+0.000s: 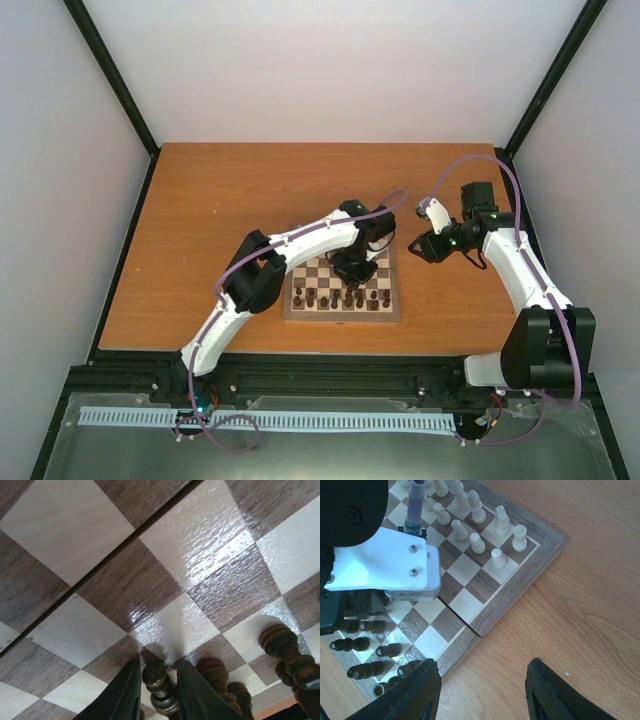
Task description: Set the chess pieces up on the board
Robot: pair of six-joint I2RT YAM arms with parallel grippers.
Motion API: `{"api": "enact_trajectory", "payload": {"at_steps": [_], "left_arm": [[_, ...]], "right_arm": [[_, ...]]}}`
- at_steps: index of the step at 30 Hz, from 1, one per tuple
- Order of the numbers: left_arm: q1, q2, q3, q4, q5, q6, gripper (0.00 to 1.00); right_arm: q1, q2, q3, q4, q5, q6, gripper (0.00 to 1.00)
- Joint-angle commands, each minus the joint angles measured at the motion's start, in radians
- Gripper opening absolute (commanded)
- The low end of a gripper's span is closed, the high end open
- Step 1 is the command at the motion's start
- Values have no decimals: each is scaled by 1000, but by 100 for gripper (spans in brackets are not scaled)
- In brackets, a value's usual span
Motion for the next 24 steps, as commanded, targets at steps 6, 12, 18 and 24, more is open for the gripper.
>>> {"api": "enact_trajectory", "payload": {"at_steps": [6,12,18,24], "left_arm": [[-11,-24,-70,157,2,-32,9],[-11,-266,-417,533,-86,-67,7],[-11,-398,-621,800,-107,-45,7],[-12,-438,-751,1027,-117,-20,7]], "right_arm": [[-10,-4,-7,-10,-25,-12,47],[-9,-16,-9,-7,-37,-12,47],[-8,-16,-8,-8,-49,-15,47],[-10,-20,-14,-8,-53,-18,47]]}}
